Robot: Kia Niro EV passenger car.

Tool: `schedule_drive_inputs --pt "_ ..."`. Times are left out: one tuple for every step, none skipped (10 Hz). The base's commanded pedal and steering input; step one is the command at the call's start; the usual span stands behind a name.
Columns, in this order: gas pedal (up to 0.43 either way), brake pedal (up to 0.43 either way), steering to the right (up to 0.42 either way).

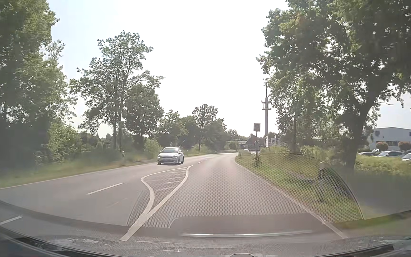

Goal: Follow the waypoints while adhering to traffic rules and regulations

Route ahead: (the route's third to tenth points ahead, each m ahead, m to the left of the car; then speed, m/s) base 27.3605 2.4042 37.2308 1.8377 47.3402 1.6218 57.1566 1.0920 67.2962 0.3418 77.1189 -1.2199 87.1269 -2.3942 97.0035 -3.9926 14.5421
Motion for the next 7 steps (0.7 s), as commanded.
schedule_drive_inputs --pt "0.177 0.000 -0.002" --pt "0.177 0.000 -0.002" --pt "0.177 0.000 -0.002" --pt "0.177 0.000 -0.002" --pt "0.177 0.000 -0.002" --pt "0.177 0.000 -0.002" --pt "0.169 0.000 -0.002"
